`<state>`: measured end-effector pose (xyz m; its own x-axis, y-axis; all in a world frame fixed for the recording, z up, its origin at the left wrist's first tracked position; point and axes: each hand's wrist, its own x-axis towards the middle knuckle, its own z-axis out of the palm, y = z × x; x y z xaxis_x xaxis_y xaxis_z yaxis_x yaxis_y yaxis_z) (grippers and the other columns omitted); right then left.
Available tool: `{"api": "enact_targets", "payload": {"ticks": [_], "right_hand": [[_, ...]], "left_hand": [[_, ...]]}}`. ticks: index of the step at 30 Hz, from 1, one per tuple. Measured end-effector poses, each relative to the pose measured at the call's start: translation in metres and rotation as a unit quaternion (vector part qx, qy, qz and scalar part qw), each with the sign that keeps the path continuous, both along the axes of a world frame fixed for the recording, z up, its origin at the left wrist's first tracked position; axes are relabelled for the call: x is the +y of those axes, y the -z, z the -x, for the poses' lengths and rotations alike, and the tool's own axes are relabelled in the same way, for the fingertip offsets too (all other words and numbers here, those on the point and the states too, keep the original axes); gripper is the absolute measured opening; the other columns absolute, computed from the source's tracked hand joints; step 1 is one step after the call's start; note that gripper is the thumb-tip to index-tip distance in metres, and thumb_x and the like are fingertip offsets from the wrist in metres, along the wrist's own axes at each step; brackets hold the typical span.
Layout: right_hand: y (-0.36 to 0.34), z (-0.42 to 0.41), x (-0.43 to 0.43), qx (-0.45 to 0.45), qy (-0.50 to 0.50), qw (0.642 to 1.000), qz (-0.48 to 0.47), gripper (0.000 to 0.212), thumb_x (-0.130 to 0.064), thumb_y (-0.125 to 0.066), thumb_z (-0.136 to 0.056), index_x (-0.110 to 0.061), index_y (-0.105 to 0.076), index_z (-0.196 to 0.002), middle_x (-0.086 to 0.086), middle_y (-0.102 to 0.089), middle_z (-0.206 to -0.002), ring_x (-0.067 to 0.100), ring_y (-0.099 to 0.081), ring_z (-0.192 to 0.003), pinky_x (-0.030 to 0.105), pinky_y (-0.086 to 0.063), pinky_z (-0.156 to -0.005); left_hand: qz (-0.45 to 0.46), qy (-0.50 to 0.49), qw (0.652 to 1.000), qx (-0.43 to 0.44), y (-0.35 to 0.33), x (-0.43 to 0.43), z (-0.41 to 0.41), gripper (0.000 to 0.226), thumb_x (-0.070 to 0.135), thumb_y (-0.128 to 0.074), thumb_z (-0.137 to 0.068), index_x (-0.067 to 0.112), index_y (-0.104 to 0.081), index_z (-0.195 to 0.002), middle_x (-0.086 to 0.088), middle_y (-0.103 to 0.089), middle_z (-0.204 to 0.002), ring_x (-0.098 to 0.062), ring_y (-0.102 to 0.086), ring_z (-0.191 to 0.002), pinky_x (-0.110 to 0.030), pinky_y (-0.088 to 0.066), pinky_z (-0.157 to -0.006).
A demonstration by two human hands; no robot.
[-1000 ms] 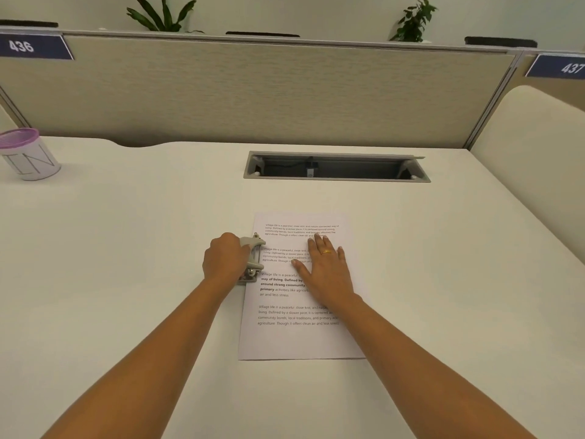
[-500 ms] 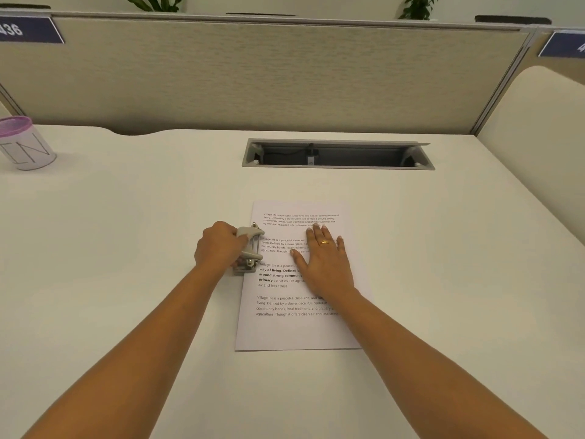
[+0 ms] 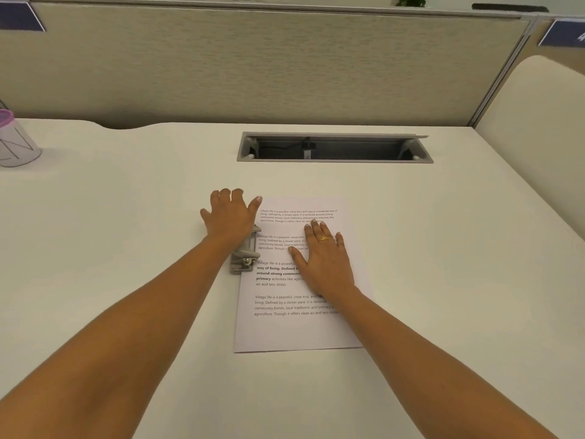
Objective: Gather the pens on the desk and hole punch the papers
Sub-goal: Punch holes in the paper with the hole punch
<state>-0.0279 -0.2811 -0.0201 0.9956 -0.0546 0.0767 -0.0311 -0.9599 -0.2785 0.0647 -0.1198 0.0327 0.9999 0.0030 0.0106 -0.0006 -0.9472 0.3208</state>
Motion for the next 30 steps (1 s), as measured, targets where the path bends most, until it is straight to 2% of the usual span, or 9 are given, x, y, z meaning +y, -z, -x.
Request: {"api": "enact_targets", "payload": {"ticks": [6, 15, 30], "right_hand": [[0.001, 0.0, 0.001, -0.007, 0.004, 1.0, 0.004, 0.066, -0.052, -0.025, -0.095, -0.011, -0.022, -0.147, 0.005, -0.018, -0.157, 0.018, -0.01, -0.146, 0.041, -0.003, -0.119], [0.003, 0.0, 0.0, -0.009, 0.006, 1.0, 0.004, 0.067, -0.053, -0.025, -0.095, -0.012, -0.02, -0.147, 0.004, -0.017, -0.158, 0.016, -0.009, -0.146, 0.039, -0.001, -0.118], [0.004, -0.001, 0.001, -0.009, 0.008, 1.0, 0.008, 0.067, -0.053, -0.025, -0.095, -0.012, -0.021, -0.147, 0.004, -0.018, -0.157, 0.017, -0.011, -0.146, 0.04, -0.002, -0.118]], "left_hand": [[-0.038, 0.016, 0.998, 0.042, 0.013, -0.001, -0.008, 0.057, 0.052, -0.021, -0.096, 0.019, -0.03, -0.142, -0.008, -0.023, -0.153, -0.027, -0.003, -0.145, -0.061, -0.01, -0.11], [-0.005, 0.019, 0.999, 0.047, 0.022, 0.003, -0.009, 0.051, 0.045, -0.019, -0.098, 0.021, -0.03, -0.142, -0.005, -0.026, -0.152, -0.025, 0.0, -0.145, -0.064, -0.004, -0.11], [0.018, 0.021, 0.999, 0.023, 0.032, 0.007, -0.01, 0.05, 0.047, -0.017, -0.097, 0.024, -0.039, -0.136, -0.001, -0.032, -0.15, -0.024, -0.001, -0.145, -0.068, 0.007, -0.106]]}}
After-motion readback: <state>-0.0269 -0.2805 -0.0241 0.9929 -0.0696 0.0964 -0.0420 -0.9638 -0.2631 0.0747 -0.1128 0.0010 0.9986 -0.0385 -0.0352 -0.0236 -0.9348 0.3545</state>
